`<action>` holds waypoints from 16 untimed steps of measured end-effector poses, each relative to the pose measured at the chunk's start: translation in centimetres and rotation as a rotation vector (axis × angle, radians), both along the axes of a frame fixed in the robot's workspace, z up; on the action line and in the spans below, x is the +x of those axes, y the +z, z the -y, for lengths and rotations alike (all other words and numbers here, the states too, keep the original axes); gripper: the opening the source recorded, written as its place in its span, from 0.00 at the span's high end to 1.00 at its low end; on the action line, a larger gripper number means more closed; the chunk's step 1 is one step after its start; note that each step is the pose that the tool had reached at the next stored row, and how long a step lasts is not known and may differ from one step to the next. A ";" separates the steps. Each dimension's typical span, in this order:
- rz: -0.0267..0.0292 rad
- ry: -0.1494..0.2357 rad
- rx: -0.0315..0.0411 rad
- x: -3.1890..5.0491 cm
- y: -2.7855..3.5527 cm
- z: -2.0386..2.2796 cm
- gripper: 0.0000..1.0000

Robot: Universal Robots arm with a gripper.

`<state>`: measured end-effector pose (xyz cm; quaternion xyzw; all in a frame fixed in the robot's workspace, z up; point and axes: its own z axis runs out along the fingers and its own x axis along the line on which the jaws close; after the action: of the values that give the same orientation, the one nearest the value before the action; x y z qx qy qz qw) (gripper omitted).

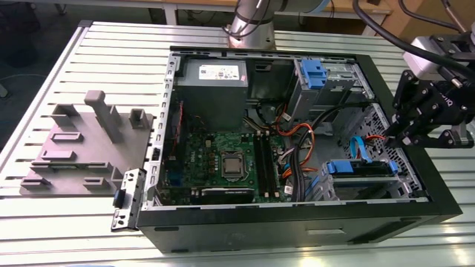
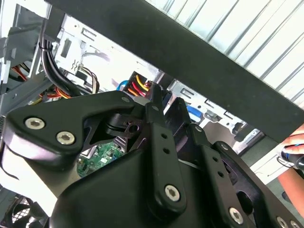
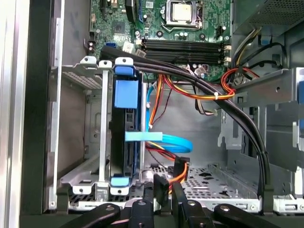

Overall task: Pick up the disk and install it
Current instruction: 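Insert the second disk wire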

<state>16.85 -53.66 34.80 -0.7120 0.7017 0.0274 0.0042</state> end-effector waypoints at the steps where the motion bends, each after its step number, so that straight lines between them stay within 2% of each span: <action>1: 0.0000 0.000 0.0001 -0.19 -0.05 0.00 0.70; 4: 0.0000 0.000 0.0000 -0.53 -0.19 0.00 0.70; 16: 0.0000 0.000 -0.0003 -0.53 -0.19 -0.01 0.72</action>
<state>16.32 -53.65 34.61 -0.7120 0.7017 0.0273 0.0040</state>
